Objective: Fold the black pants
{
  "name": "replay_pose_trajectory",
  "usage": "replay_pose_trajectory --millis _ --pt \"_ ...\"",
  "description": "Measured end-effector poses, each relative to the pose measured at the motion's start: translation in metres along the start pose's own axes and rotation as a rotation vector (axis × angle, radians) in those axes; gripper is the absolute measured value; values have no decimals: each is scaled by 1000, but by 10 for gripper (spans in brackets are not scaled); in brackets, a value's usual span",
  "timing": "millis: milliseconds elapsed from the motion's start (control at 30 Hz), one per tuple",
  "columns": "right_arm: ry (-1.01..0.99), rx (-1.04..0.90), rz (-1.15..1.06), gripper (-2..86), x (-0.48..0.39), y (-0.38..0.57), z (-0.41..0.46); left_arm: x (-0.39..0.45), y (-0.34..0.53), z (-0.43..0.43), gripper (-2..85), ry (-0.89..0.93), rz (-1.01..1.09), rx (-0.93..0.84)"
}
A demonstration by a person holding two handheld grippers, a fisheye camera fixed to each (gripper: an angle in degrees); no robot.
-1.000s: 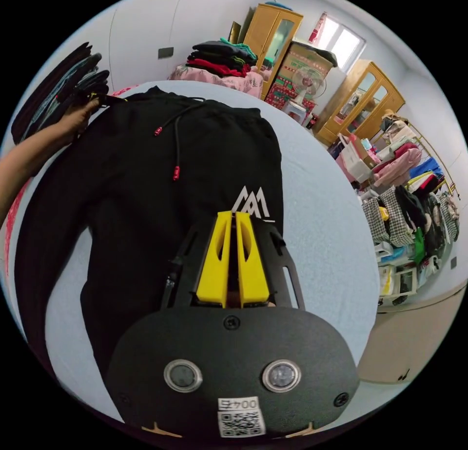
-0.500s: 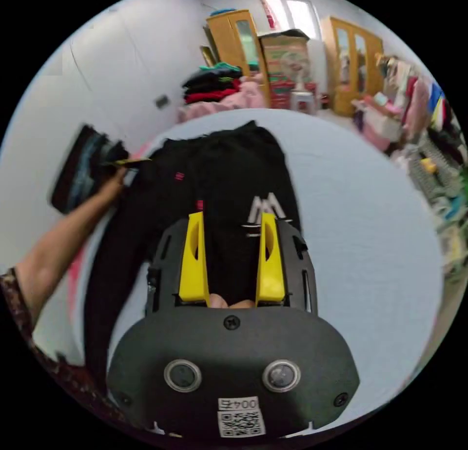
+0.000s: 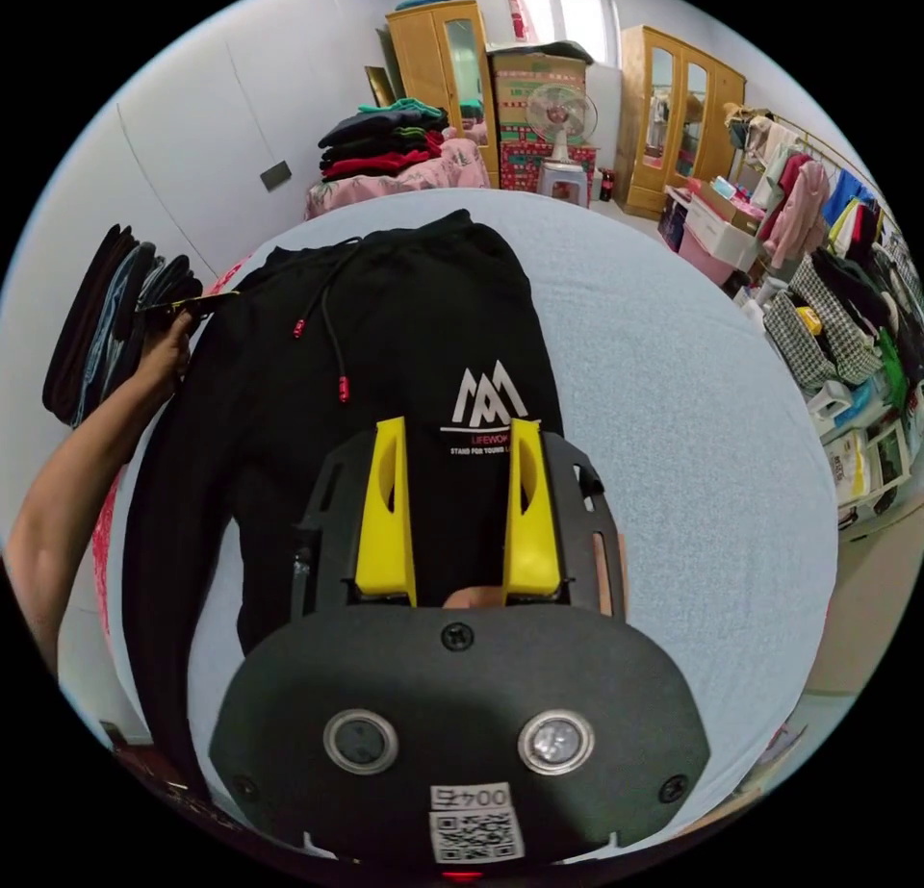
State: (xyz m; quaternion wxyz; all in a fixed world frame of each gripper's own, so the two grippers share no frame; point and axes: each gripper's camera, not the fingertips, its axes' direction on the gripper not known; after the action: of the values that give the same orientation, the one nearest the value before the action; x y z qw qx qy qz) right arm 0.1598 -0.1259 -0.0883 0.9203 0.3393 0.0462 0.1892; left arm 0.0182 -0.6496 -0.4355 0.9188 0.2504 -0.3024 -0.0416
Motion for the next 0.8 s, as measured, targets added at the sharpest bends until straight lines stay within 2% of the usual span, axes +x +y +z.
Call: replay_pose_trajectory --millis 233,333,400,500,600,733,800 --pt "75 -12 -30 148 -11 1 3 -2 1 -3 38 9 -4 -1" --pt "116 -19 -68 147 -16 1 4 -10 3 -5 46 79 -21 4" --pt "86 -17 -55 147 -11 2 3 -22 9 -14 60 194 -50 27" --pt "-5 -1 -20 147 3 4 0 -31 23 -37 69 241 -38 78" --pt "-59 10 5 143 12 5 -2 -30 45 -45 83 275 1 25" --pt "-19 3 -15 139 6 5 0 -19 70 -39 86 289 4 -54" --pt "29 -5 -29 138 0 4 1 -6 81 -43 56 167 26 -2"
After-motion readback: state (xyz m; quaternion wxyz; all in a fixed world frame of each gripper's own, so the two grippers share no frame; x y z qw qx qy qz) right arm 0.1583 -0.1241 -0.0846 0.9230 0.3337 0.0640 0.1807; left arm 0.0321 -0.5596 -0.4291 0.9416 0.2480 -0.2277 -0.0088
